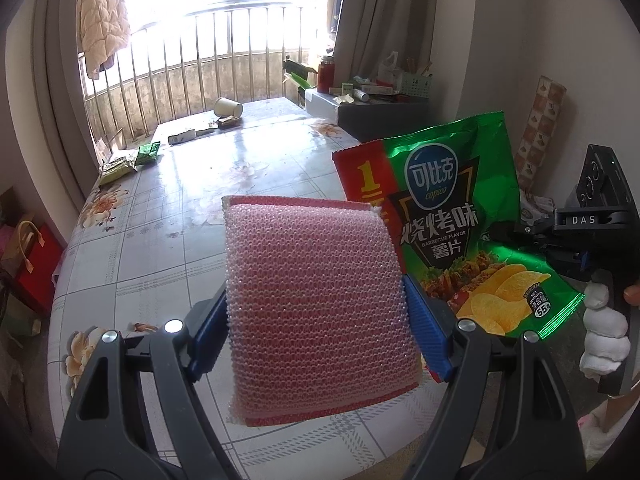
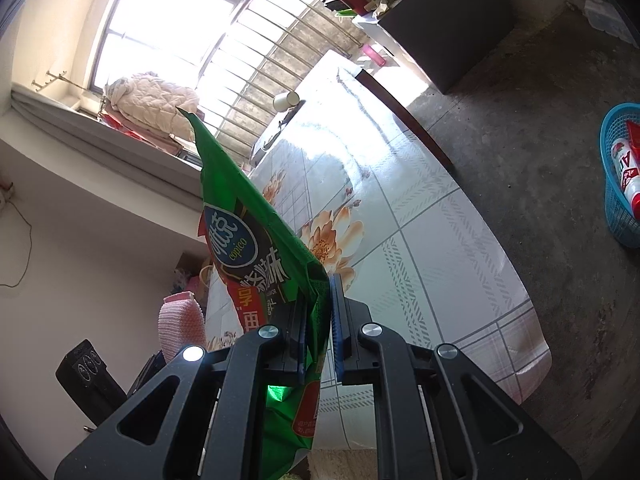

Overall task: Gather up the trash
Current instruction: 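Lift the pink sponge and green chip bag up off the table with both tools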

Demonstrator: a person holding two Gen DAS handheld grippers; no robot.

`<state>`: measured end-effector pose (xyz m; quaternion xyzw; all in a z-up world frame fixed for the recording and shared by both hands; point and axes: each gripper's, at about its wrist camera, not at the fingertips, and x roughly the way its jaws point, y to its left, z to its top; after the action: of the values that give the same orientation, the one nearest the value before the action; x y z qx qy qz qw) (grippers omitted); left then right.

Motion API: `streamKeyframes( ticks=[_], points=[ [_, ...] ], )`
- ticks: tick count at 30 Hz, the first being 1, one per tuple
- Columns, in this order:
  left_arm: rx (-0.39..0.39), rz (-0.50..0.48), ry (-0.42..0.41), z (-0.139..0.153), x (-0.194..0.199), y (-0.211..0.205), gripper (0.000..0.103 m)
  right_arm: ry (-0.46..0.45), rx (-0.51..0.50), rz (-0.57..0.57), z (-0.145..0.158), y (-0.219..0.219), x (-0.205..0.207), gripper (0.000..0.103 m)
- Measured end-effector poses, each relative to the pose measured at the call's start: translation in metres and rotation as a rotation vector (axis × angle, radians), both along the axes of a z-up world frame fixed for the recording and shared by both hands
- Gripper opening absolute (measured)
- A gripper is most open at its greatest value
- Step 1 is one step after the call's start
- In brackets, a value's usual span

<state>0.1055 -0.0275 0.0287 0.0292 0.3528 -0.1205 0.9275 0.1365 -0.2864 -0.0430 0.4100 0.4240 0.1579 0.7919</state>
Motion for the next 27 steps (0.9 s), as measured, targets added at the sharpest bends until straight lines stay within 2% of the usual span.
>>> streamKeyframes(
  ticks=[11, 27],
  points=[
    [-0.008, -0.042, 0.017, -0.004, 0.001, -0.010, 0.076, 0.008, 0.044, -0.043, -0.007, -0.020, -0.012, 0.010],
    [-0.029, -0.023, 0.053, -0.013, 0.008, -0.004, 0.076, 0.036, 0.049, -0.022, -0.017, -0.011, 0.001, 0.010]
  ],
)
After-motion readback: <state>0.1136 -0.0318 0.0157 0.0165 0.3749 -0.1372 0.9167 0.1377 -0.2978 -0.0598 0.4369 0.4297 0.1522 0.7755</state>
